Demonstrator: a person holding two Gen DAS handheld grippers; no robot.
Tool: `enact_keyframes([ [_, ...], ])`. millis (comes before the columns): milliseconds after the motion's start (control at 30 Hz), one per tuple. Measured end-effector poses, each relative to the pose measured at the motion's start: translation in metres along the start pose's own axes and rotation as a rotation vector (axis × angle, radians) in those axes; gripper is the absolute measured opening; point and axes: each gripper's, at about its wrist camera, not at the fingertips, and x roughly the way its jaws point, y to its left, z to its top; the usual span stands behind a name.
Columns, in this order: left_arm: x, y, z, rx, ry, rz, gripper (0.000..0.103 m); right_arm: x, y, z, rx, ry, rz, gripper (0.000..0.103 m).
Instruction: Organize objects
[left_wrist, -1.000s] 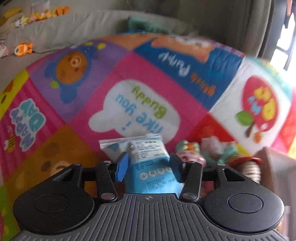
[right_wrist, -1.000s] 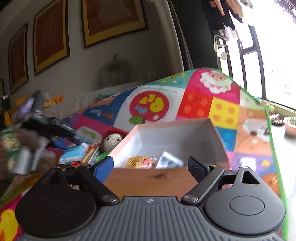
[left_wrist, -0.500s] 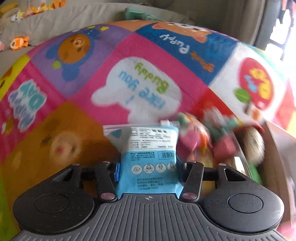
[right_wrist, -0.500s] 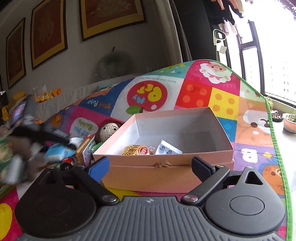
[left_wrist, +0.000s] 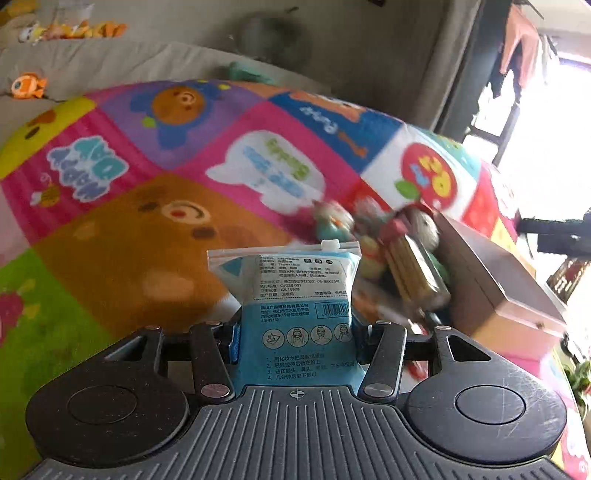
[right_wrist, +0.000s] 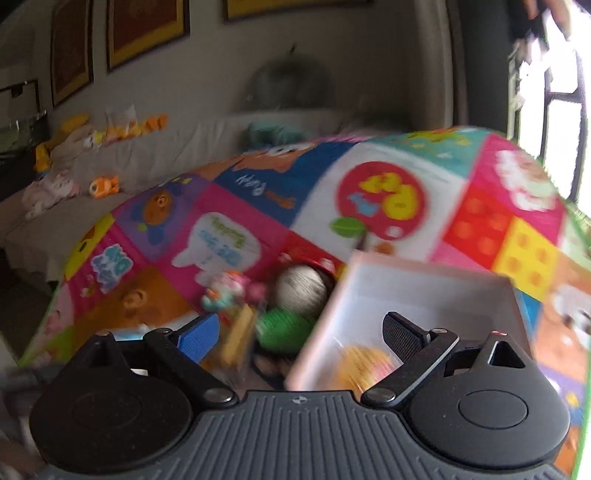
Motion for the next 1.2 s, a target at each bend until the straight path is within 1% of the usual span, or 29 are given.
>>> enact_keyframes([
  [67,0.004,0.006,0.006,-0.015,-0.010,-0.007,0.056,0.036,0.006,0.038,0.028,0.085,-0.011,0.096],
  [100,0.006,0.010,0.005,-0.029,-0.011,-0.020,0.056,0.059,0.009,0.055,0.040,0.121,-0.034,0.096],
  [167,0.005,0.017,0.004,-0.065,-0.009,-0.057,0.056,0.102,0.013,0.077,0.044,0.169,-0.087,0.095],
  [200,0.003,0.020,0.003,-0.079,-0.016,-0.066,0.056,0.123,0.014,0.085,0.045,0.186,-0.114,0.094],
  [267,0.002,0.023,0.002,-0.098,-0.026,-0.075,0.056,0.167,0.013,0.092,0.060,0.237,-0.155,0.086],
  [300,0.002,0.023,0.001,-0.102,-0.026,-0.077,0.056,0.185,0.012,0.093,0.068,0.267,-0.175,0.073],
  [333,0.003,0.023,0.001,-0.103,-0.024,-0.077,0.056,0.204,0.010,0.093,0.071,0.306,-0.192,0.058],
  [400,0.004,0.022,0.001,-0.102,-0.022,-0.073,0.056,0.234,0.004,0.090,0.084,0.378,-0.219,0.043],
  [433,0.004,0.022,0.001,-0.100,-0.024,-0.074,0.056,0.244,0.002,0.086,0.086,0.405,-0.231,0.038],
  [500,0.003,0.022,0.000,-0.101,-0.027,-0.076,0.056,0.250,0.005,0.079,0.045,0.427,-0.235,0.037],
  [633,0.004,0.025,0.001,-0.122,-0.019,-0.082,0.056,0.234,0.017,0.060,-0.012,0.460,-0.218,0.037],
  [767,0.004,0.024,0.000,-0.123,-0.021,-0.077,0.056,0.199,0.033,0.036,-0.052,0.497,-0.141,0.037],
  [867,0.005,0.025,0.000,-0.123,-0.022,-0.076,0.056,0.164,0.044,0.018,-0.068,0.515,-0.072,0.037],
  [967,0.005,0.025,0.000,-0.125,-0.021,-0.074,0.056,0.126,0.054,0.000,-0.119,0.516,0.004,0.037],
  [1000,0.005,0.025,0.000,-0.125,-0.022,-0.074,0.056,0.114,0.058,-0.006,-0.135,0.515,0.028,0.035],
  [1033,0.005,0.025,0.000,-0.124,-0.022,-0.072,0.056,0.098,0.060,-0.010,-0.156,0.501,0.052,0.035],
  [1067,0.005,0.025,-0.001,-0.122,-0.022,-0.071,0.056,0.080,0.061,-0.016,-0.177,0.468,0.055,0.035],
  [1100,0.005,0.025,0.000,-0.120,-0.023,-0.069,0.056,0.060,0.060,-0.021,-0.192,0.415,0.057,0.038],
  [1167,0.005,0.023,-0.001,-0.115,-0.025,-0.064,0.056,0.022,0.059,-0.025,-0.221,0.293,0.040,0.048],
  [1200,0.005,0.023,-0.001,-0.112,-0.026,-0.061,0.056,0.005,0.059,-0.030,-0.232,0.231,0.022,0.056],
])
